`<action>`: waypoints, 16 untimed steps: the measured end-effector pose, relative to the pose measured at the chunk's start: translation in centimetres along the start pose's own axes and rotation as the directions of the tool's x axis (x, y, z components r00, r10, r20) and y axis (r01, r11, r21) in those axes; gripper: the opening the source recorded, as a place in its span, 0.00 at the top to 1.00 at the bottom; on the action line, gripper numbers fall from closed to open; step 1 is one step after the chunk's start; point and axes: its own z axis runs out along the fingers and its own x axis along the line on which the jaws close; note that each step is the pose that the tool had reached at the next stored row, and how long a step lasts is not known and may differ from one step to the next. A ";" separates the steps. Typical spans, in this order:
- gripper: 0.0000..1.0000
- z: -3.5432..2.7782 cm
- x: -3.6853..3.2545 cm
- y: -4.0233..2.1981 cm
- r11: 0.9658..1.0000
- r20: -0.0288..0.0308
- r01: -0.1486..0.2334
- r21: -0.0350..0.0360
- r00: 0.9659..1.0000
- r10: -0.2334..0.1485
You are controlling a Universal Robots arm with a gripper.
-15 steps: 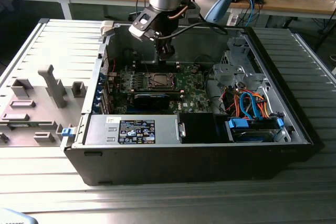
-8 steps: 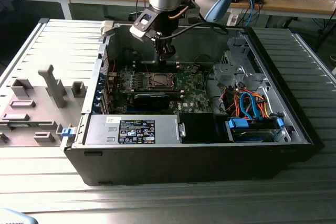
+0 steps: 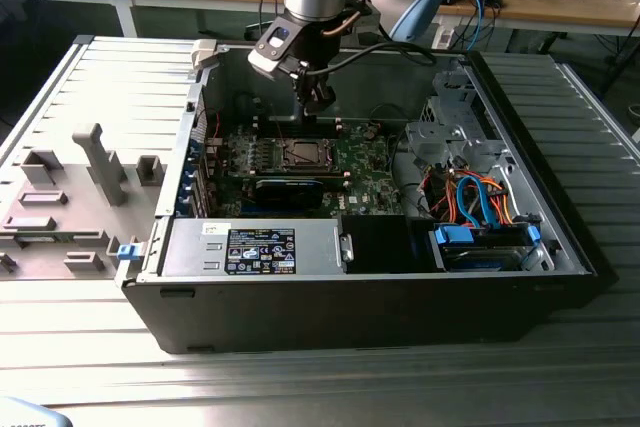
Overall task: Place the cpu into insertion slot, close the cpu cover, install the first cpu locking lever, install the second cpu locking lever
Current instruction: 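Install the first cpu locking lever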
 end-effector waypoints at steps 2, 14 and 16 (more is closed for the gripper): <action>0.89 0.00 0.00 0.00 1.000 0.000 0.007 0.000 1.000 -0.007; 0.89 0.00 0.00 0.00 0.999 0.000 0.039 -0.001 0.999 -0.039; 0.89 0.00 0.00 0.00 0.999 0.000 0.045 -0.001 0.999 -0.045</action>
